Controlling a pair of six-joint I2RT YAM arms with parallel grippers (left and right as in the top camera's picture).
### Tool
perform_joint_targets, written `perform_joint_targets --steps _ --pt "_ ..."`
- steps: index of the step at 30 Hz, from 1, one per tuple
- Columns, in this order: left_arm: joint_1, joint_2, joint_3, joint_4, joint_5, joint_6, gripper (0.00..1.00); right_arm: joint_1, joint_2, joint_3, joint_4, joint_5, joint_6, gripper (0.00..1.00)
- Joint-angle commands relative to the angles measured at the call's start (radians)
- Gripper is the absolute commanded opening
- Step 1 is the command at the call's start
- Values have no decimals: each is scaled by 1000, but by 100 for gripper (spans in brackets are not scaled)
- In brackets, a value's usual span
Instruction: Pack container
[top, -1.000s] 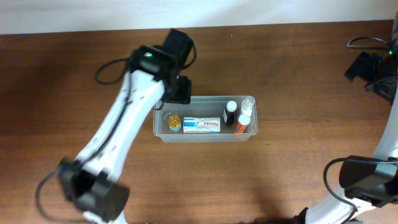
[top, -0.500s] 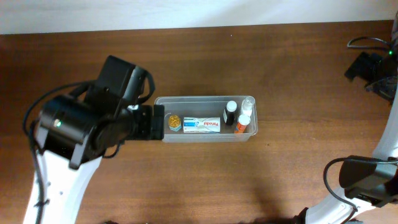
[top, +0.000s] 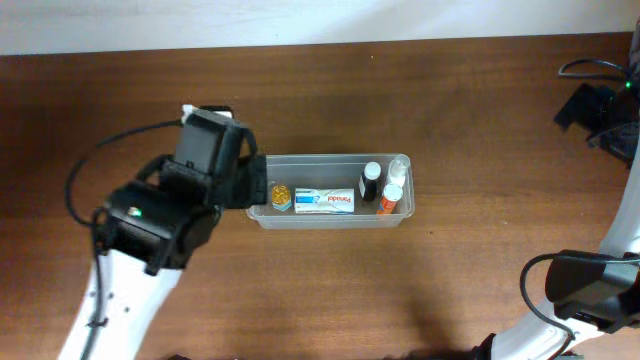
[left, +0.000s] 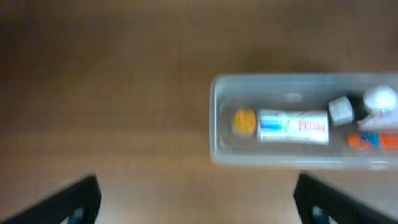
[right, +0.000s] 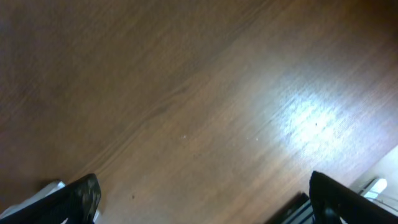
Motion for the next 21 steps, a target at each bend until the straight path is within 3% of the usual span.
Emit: perform_joint_targets --steps 1,8,21 --pt "45 -163 -328 313 -38 39 99 -3 -18 14 -3 5 8 98" --pt "167 -422 -768 657 17 37 100 -3 -18 14 -3 5 8 98" --pt "334 -917 -1265 957 116 34 99 -3 -18 14 -3 5 8 98"
